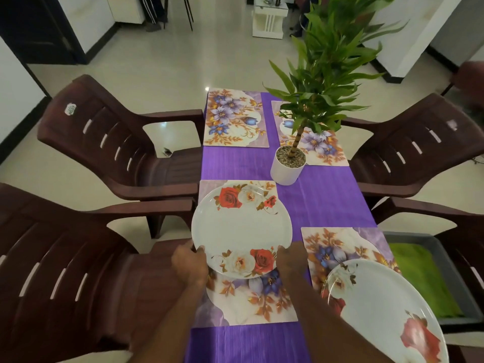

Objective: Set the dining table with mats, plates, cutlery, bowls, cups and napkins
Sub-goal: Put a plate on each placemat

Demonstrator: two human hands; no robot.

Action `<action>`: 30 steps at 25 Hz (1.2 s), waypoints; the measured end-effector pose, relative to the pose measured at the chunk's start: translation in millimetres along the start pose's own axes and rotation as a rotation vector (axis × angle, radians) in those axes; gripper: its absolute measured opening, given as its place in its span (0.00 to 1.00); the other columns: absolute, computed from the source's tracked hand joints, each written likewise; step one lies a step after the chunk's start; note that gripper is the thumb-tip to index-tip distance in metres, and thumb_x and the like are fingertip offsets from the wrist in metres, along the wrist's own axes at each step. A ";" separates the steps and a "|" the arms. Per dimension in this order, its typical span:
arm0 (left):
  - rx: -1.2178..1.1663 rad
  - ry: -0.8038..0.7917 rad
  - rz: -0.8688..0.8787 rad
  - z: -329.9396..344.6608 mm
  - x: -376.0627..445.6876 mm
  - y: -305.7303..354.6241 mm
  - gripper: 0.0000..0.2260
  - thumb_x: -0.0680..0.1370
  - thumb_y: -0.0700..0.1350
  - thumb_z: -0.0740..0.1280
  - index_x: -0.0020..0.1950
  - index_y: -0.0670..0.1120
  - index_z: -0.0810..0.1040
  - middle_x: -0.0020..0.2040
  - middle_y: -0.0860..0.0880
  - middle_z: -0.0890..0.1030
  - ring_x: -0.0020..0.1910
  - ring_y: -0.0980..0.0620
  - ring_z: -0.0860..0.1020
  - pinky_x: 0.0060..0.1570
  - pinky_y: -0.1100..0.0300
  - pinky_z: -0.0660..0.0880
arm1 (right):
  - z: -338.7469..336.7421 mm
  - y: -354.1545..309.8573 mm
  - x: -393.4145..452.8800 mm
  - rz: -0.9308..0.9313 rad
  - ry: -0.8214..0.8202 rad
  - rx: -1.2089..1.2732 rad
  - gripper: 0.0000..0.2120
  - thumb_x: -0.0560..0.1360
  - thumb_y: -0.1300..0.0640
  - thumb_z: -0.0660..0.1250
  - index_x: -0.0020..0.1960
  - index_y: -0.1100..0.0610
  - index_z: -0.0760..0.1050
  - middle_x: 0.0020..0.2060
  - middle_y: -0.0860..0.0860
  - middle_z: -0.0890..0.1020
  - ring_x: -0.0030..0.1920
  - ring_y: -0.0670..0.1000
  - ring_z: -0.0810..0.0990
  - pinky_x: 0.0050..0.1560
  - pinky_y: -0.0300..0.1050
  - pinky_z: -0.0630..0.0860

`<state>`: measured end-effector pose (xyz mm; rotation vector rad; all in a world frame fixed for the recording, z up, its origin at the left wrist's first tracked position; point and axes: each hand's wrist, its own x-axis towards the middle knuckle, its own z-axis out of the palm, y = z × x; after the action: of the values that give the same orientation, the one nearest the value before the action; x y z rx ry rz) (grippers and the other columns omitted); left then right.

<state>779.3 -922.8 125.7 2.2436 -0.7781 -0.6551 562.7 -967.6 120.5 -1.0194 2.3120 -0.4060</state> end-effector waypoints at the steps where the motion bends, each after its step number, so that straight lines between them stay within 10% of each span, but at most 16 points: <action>1: -0.006 0.007 -0.010 0.0 -1.2 2.7 0.08 0.77 0.39 0.74 0.54 0.39 0.86 0.48 0.39 0.86 0.45 0.40 0.83 0.35 0.61 0.67 | 0.1 -2.0 -0.7 0.004 0.008 -0.002 0.18 0.79 0.56 0.69 0.64 0.66 0.73 0.62 0.62 0.80 0.62 0.62 0.80 0.55 0.50 0.78; 15: -0.353 -0.024 -0.299 -5.5 11.7 15.0 0.07 0.73 0.39 0.69 0.48 0.47 0.82 0.46 0.47 0.84 0.45 0.44 0.82 0.44 0.52 0.81 | -12.4 -15.1 3.1 0.076 -0.041 0.390 0.12 0.70 0.57 0.68 0.47 0.66 0.80 0.43 0.61 0.84 0.48 0.63 0.83 0.43 0.52 0.78; 27: -0.661 0.075 -0.145 -113.1 7.0 -3.4 0.10 0.76 0.31 0.67 0.56 0.40 0.80 0.48 0.45 0.82 0.41 0.53 0.78 0.31 0.74 0.71 | -30.6 -72.4 -103.4 -0.221 -0.104 0.633 0.11 0.74 0.65 0.70 0.54 0.54 0.80 0.46 0.50 0.85 0.45 0.52 0.83 0.42 0.45 0.81; 30: -0.671 0.085 -0.114 -151.7 3.3 -21.1 0.11 0.74 0.32 0.67 0.55 0.38 0.81 0.47 0.43 0.84 0.43 0.47 0.81 0.38 0.63 0.76 | -28.0 -78.7 -136.9 -0.221 -0.126 0.656 0.07 0.74 0.64 0.70 0.52 0.58 0.78 0.45 0.53 0.84 0.42 0.54 0.80 0.38 0.48 0.77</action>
<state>884.3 -848.3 208.8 1.6881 -0.3164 -0.7361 665.1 -916.2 232.7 -0.9214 1.7585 -1.0683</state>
